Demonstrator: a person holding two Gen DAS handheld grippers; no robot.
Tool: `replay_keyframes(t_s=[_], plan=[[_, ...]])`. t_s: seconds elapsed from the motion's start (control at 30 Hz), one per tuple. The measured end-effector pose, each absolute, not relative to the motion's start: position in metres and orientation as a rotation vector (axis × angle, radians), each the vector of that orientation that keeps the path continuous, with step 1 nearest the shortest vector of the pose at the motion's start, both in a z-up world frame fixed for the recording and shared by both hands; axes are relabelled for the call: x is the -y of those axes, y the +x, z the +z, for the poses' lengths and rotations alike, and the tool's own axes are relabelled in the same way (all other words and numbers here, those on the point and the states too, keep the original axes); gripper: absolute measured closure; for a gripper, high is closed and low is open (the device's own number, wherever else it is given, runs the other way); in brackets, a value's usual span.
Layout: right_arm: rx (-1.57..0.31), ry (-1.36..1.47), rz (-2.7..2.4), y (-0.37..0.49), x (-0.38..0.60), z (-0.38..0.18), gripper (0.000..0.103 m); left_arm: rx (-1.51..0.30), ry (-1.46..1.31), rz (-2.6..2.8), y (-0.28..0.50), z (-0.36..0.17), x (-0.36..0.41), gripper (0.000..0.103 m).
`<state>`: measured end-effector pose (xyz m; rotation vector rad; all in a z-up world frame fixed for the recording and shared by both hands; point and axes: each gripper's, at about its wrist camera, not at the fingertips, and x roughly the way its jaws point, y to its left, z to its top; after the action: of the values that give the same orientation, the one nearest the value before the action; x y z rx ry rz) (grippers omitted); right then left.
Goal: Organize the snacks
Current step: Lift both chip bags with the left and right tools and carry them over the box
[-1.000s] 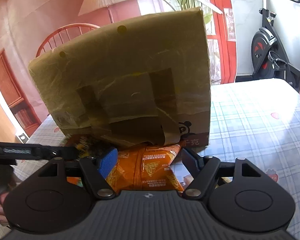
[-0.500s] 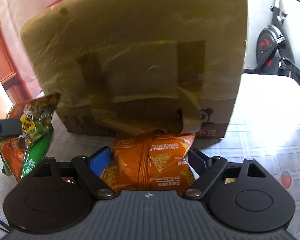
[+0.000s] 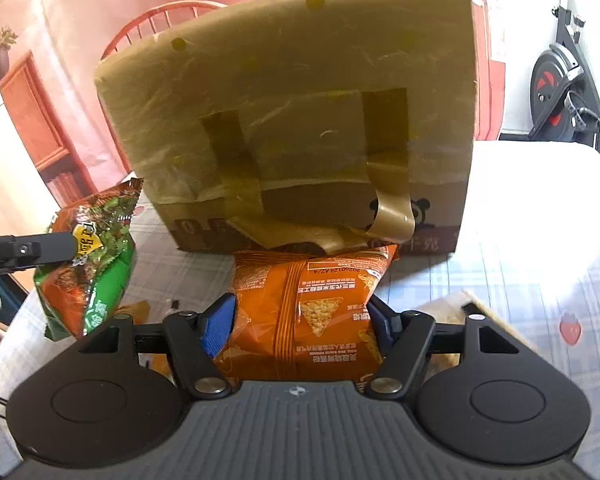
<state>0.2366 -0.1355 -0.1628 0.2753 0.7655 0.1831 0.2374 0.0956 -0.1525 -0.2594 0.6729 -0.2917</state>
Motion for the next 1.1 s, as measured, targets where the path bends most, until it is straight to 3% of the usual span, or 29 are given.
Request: replay_keyframes(t_s=[0.47,1.1], plan=[[-0.656,0.364,0.181,0.195,0.153,-0.146,0.034,-0.624,-0.249,-0.302,0.221,-0.135,-0.089,0.039],[-0.315,0.33,0.178,0.217,0.193,-0.043,0.034,-0.403,-0.234,-0.429,0.26,-0.024,-0.063,0.04]])
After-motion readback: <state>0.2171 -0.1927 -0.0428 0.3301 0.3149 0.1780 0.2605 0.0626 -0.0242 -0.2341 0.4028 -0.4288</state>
